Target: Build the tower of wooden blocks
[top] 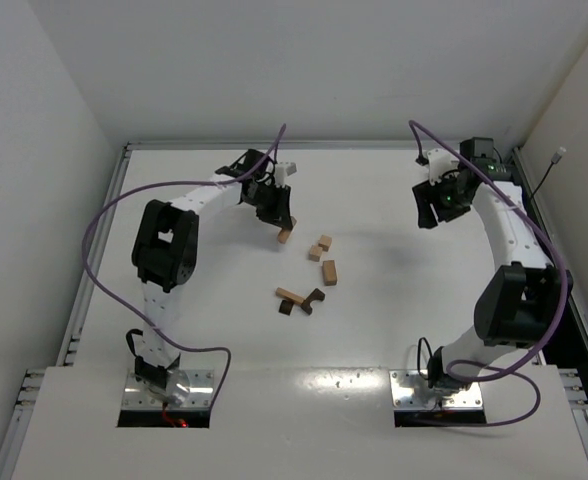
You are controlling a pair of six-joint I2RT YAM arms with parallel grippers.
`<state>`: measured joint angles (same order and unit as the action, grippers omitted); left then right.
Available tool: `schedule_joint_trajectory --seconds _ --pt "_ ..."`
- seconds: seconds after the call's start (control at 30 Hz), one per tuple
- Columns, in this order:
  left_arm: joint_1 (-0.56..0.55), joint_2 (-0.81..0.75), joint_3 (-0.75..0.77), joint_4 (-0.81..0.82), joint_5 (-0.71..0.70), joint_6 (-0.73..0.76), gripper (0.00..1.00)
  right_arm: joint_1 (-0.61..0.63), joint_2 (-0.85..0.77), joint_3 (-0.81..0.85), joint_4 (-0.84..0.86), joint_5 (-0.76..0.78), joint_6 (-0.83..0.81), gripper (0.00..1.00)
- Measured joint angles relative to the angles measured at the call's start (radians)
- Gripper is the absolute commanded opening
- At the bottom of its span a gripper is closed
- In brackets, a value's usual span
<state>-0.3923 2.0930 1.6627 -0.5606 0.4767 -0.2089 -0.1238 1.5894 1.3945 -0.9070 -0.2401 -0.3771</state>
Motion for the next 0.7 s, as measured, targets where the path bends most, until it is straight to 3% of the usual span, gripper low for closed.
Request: schedule_joint_trajectory --seconds 0.23,0.4,0.57,0.7 --pt "0.006 0.076 0.000 0.037 0.140 -0.046 0.00 0.000 0.013 0.013 -0.003 0.000 0.003 0.55" --pt "0.006 0.086 -0.040 0.154 0.197 -0.131 0.00 0.000 0.026 0.013 -0.008 0.001 0.003 0.55" --pt "0.006 0.087 -0.158 0.301 0.186 -0.259 0.00 0.000 0.029 0.013 -0.011 0.005 0.002 0.55" --pt "-0.008 0.122 -0.116 0.298 0.130 -0.266 0.00 0.000 0.029 0.013 -0.015 0.005 0.002 0.55"
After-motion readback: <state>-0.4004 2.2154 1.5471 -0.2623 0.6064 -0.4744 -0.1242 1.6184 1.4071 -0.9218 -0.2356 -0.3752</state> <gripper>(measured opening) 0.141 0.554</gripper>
